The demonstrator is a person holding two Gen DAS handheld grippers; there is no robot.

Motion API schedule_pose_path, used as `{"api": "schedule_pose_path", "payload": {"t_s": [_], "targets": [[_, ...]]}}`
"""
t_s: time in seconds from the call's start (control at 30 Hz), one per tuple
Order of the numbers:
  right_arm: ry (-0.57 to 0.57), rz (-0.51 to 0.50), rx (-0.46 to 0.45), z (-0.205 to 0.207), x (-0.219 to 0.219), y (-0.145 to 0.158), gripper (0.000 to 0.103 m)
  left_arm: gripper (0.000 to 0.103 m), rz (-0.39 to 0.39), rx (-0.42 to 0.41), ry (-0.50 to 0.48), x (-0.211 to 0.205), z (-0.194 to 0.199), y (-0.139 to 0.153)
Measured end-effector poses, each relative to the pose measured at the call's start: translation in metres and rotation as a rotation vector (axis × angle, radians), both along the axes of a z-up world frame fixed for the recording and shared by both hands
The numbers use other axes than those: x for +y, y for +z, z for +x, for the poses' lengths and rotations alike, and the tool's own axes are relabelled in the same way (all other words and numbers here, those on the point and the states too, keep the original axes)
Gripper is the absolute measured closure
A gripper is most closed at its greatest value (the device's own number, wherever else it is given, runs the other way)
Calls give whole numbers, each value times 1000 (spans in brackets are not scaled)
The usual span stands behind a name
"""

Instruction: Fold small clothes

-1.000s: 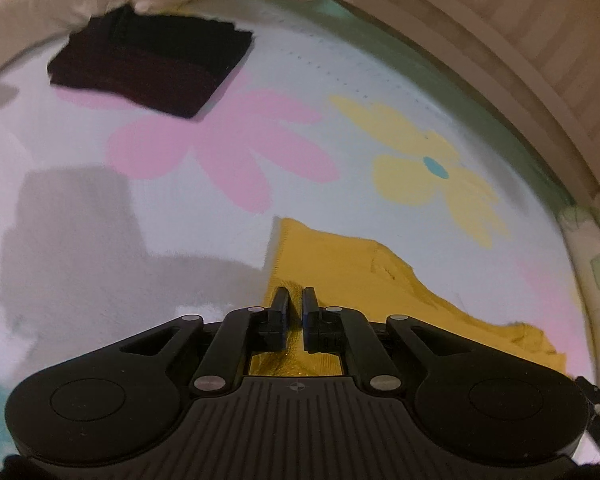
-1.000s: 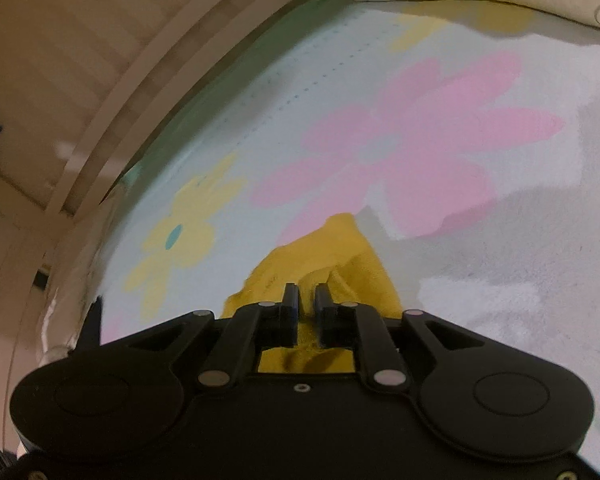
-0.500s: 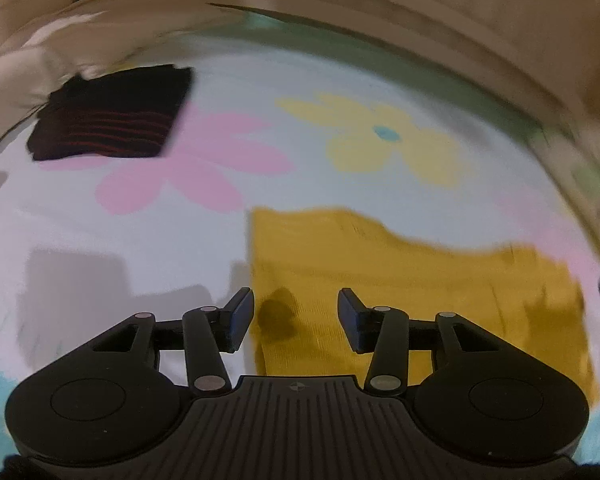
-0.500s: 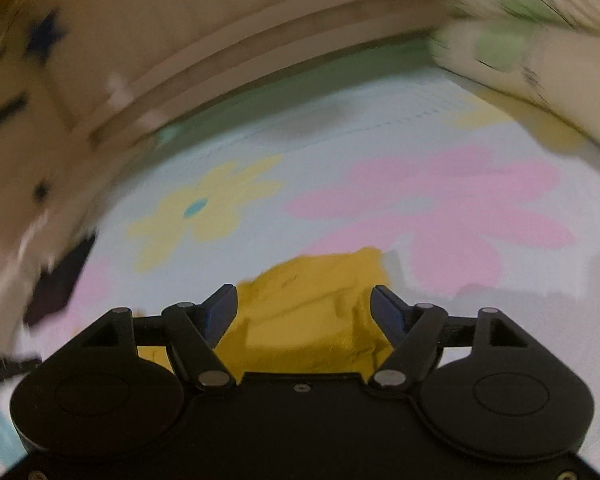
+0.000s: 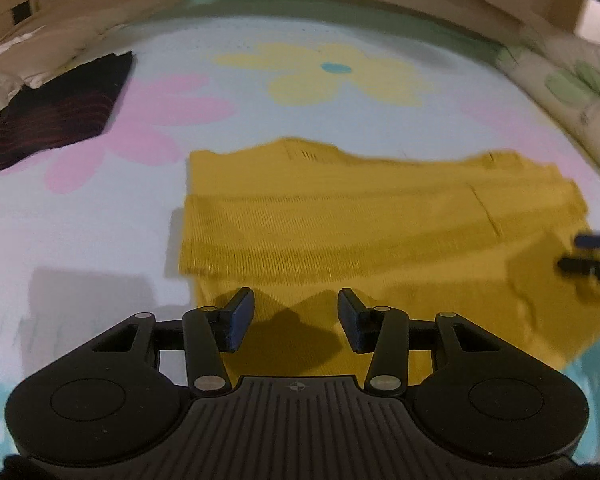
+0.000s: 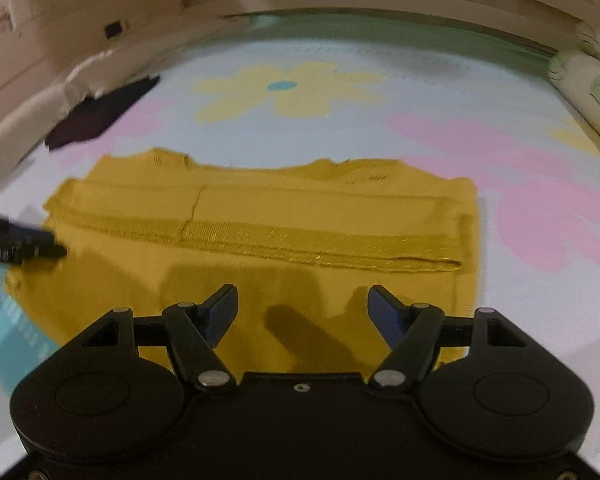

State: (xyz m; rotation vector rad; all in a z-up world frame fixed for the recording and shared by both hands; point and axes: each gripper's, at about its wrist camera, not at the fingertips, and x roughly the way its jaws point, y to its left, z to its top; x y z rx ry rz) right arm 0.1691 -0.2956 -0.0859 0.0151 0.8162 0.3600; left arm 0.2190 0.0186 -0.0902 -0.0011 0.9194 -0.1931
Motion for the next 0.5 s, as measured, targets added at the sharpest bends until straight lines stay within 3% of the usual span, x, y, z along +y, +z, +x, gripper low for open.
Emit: {"api": "schedule_pose_path", "payload": {"t_s": [0.2,0.5], "targets": [[0,-23,-27,22,17,-14,28,58,-26,-24,89,1,34,1],[-133,74,-82,67,8,-13,28,59,-87,-30,179,17,83,-3]]}}
